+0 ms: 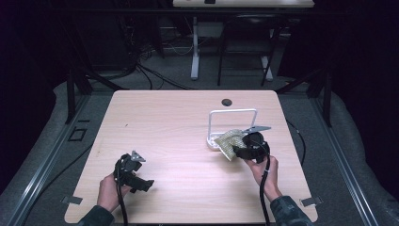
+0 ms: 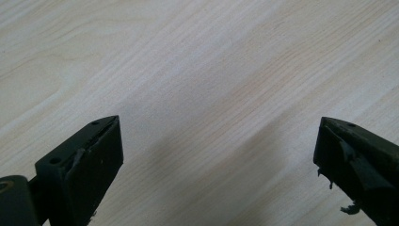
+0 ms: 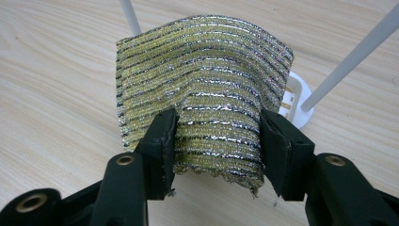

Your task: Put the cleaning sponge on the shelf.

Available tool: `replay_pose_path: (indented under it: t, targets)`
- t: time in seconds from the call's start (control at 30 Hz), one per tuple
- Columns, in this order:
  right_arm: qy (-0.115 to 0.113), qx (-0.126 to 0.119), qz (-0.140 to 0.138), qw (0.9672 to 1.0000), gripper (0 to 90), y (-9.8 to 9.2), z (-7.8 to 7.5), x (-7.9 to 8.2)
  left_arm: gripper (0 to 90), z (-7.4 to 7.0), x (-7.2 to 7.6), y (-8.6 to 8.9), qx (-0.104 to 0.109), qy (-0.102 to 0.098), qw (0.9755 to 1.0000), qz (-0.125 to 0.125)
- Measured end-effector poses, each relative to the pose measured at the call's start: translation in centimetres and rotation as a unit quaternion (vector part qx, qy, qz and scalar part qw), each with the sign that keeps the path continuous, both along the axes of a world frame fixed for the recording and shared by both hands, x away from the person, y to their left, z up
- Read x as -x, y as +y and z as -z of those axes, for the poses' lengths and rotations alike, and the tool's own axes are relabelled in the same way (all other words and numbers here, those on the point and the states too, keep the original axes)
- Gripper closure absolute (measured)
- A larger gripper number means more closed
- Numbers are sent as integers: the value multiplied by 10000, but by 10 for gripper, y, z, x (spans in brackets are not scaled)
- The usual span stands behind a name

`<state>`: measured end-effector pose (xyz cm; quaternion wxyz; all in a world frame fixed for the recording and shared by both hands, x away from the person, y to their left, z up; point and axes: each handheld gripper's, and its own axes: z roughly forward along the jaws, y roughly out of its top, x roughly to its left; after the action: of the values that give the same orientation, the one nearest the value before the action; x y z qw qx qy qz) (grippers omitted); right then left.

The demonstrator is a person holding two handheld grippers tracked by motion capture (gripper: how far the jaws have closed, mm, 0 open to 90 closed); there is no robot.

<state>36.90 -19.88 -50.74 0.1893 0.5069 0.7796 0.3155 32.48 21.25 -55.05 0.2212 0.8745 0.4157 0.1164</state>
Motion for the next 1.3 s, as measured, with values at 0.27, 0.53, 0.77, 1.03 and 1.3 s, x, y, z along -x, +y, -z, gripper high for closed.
replay_pose_path:
  t: [0.27, 0.53, 0.77, 1.03, 1.3]
  targets:
    - [-27, 7, 114, 9999, 487, 4, 5, -8, 20, 0, 0, 1, -4, 4, 10000, 2]
    - [-56, 40, 179, 9998, 483, 8, 7, -13, 20, 0, 0, 1, -9, 3, 10000, -2]
    - [-35, 110, 306, 9995, 480, 14, 9, -18, 20, 0, 0, 1, -11, 6, 10000, -3]
    - [-68, 146, 468, 9988, 478, 24, 13, -30, 20, 0, 0, 0, -24, 10, 10000, 8]
    - [-87, 274, 622, 9976, 470, 27, 20, -36, 20, 0, 0, 1, -5, -3, 10000, -5]
